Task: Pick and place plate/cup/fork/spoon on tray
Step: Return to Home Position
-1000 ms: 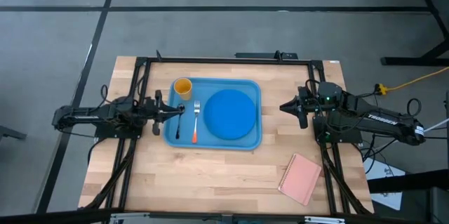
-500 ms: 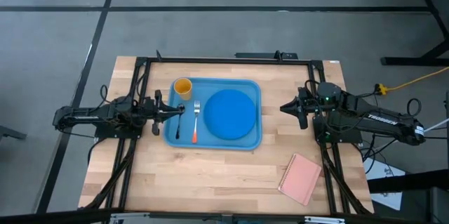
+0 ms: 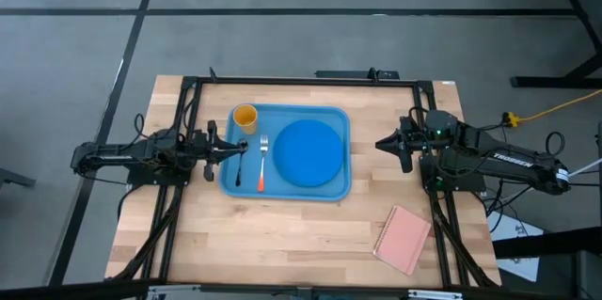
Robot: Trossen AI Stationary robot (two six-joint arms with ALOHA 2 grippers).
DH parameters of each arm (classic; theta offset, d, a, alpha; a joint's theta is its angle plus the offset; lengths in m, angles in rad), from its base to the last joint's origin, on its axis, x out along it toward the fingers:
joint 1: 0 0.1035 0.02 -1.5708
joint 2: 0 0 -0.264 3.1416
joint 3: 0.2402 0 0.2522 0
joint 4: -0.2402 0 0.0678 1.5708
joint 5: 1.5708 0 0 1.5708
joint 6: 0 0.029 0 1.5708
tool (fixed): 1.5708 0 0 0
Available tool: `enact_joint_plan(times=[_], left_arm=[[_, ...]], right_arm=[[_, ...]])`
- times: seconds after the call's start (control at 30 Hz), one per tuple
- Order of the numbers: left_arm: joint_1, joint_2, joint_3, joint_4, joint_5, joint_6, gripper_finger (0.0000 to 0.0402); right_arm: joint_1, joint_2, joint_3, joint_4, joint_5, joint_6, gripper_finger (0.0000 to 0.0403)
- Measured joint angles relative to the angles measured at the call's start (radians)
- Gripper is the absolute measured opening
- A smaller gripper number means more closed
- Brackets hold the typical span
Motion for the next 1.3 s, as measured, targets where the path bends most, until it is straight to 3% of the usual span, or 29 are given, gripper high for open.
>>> enact_joint_plan(times=[0.27, 0.37, 0.83, 1.3], left_arm=[[0.0, 0.0, 0.0, 0.0, 0.0, 0.0, 0.0051], [0.0, 0.0, 0.0, 0.0, -0.001, 0.0, 0.0051], [0.0, 0.0, 0.0, 0.001, 0.0, 0.0, 0.0051], [0.0, 0.0, 0.0, 0.001, -0.001, 0.0, 0.0051]], right_arm=[[0.003, -0.033, -0.039, 0.028, 0.059, -0.001, 0.0051], [0.018, -0.083, -0.113, 0.134, 0.107, -0.026, 0.0051], [0.113, -0.24, -0.361, 0.518, 0.107, -0.086, 0.0051], [0.127, -0.281, -0.36, 0.426, 0.155, -0.166, 0.0051]])
